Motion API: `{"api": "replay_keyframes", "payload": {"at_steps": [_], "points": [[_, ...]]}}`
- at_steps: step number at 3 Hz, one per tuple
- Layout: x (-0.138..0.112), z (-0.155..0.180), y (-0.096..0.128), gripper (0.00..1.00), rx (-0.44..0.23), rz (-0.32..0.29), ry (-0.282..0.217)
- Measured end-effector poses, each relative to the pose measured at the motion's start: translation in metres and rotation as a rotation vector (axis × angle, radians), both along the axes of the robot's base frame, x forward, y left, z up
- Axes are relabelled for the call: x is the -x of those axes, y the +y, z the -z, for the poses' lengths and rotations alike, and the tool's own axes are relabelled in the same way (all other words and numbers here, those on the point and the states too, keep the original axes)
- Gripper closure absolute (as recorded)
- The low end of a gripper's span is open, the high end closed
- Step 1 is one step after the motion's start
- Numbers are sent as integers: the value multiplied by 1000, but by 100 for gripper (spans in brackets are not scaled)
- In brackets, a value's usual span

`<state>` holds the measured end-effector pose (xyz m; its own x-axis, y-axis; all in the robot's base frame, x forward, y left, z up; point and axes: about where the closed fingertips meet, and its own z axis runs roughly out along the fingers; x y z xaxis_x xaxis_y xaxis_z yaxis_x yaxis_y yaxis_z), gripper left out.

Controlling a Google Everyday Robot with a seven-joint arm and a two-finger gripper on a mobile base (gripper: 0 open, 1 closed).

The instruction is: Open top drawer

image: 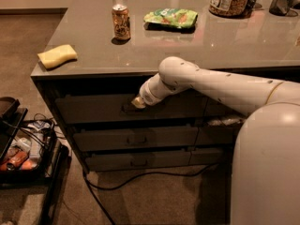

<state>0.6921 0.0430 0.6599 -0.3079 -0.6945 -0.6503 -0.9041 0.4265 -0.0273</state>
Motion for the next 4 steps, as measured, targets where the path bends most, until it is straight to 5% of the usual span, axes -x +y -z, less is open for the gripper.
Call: {"api": "replay_keyframes", "payload": {"at_steps": [3, 4], "points": [[0, 0, 0, 12, 0, 0, 0], [-3, -1, 2, 0, -5, -6, 3]]}}
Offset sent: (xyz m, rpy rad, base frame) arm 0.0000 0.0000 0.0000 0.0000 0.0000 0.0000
